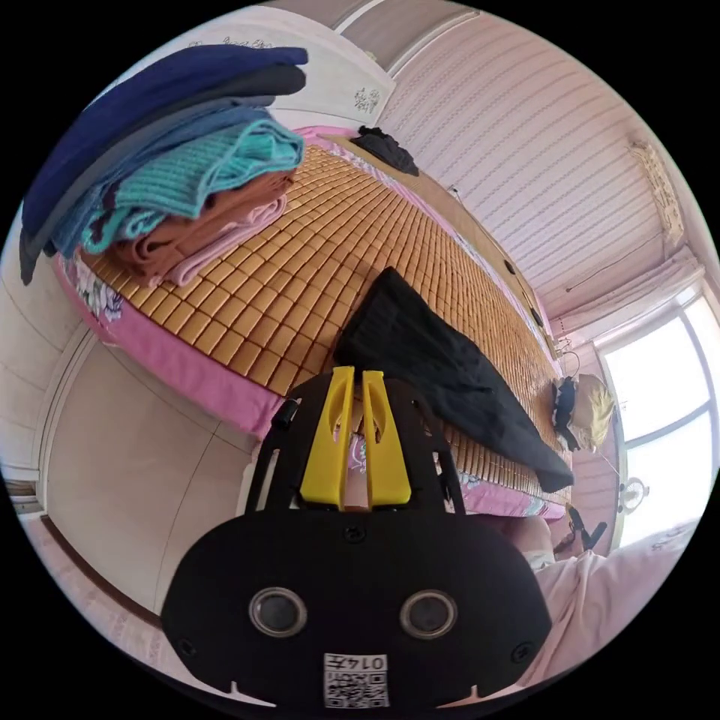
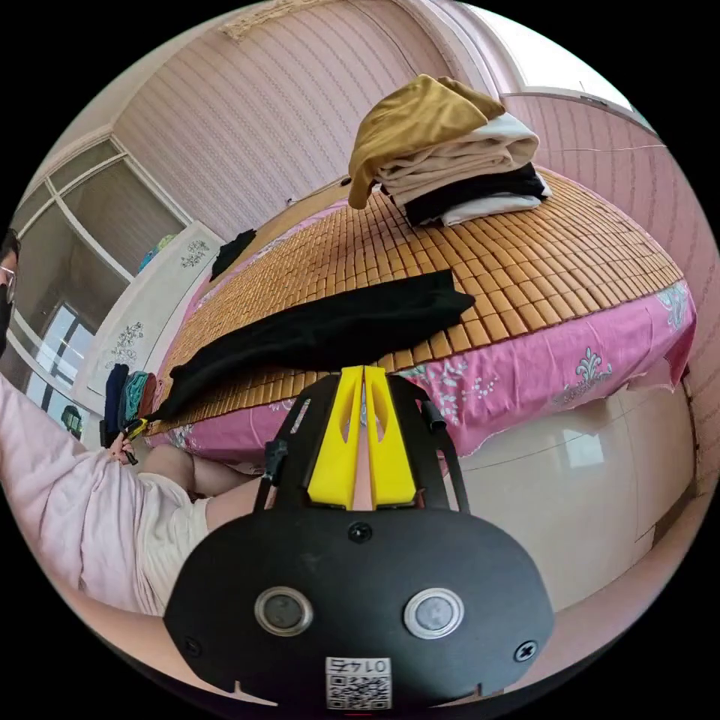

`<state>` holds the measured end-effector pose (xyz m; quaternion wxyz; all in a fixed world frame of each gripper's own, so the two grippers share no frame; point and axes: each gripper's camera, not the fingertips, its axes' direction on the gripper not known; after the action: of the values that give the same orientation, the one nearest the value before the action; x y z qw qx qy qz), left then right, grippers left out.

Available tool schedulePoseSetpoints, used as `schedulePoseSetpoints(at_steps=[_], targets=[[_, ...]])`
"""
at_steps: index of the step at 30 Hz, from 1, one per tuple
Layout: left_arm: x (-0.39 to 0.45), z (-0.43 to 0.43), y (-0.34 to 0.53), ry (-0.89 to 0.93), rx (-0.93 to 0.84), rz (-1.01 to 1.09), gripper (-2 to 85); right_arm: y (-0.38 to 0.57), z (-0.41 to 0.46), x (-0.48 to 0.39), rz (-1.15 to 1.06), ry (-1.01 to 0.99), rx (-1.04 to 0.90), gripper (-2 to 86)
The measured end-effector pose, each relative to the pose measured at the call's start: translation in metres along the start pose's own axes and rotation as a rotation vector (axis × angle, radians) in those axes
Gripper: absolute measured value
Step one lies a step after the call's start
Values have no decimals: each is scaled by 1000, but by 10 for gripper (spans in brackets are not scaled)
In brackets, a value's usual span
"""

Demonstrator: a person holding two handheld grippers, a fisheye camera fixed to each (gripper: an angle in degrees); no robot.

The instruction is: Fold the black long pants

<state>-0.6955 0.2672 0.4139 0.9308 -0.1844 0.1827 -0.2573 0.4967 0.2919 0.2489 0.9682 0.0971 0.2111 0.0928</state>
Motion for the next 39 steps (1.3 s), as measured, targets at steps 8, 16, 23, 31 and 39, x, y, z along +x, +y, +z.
schedulePoseSetpoints(at_steps=[8, 16, 23, 31, 39], targets=[[-13, -23, 0, -43, 25, -98, -3, -68, 10, -25, -65, 91, -23, 7], [81, 32, -79, -149, -25, 144, -8, -137, 135, -89, -173, 189, -289, -4], [133, 136, -140, -174, -140, 97, -9, -151, 161, -115, -228, 256, -197, -5], [153, 145, -180, -327, -123, 164, -10, -198, 193, -128, -355, 322, -204, -5], [162, 158, -219, -369, -163, 224, -9, -232, 227, -146, -380, 268, -226, -5]])
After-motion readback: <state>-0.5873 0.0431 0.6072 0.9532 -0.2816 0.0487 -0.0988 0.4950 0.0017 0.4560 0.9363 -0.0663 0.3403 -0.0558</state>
